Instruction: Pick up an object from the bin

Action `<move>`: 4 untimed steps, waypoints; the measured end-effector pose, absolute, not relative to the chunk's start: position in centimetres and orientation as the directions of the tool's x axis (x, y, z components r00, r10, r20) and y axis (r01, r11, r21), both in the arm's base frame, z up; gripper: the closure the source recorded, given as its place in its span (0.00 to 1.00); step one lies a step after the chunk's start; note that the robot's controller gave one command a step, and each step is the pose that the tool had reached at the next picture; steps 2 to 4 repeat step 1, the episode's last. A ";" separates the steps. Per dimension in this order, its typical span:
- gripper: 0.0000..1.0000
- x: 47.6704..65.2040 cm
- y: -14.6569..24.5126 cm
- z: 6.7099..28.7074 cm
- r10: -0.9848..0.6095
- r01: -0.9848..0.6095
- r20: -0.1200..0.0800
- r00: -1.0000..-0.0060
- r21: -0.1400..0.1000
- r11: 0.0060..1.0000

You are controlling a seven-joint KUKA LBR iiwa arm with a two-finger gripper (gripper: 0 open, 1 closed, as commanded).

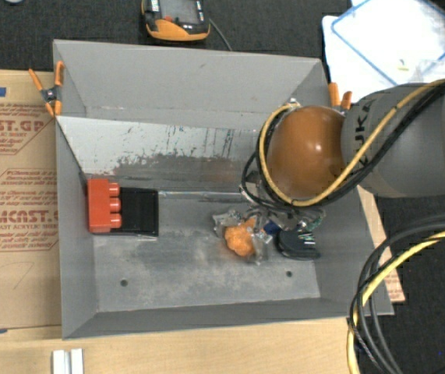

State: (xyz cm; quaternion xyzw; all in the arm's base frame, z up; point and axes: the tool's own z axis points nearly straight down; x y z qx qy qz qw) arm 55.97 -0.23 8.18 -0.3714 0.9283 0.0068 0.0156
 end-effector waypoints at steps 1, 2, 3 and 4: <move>1.00 57.1 -1.3 11.0 -0.667 -0.667 -0.038 -0.744 0.000 0.745; 1.00 57.1 -1.3 11.0 -0.667 -0.667 -0.038 -0.744 0.000 0.745; 1.00 57.1 -1.3 11.0 -0.667 -0.667 -0.038 -0.744 0.000 0.745; 1.00 57.1 -1.3 11.0 -0.667 -0.667 -0.038 -0.744 0.000 0.745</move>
Offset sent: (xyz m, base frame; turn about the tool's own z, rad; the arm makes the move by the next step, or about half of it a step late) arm 0.0060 -0.0207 0.0154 0.0345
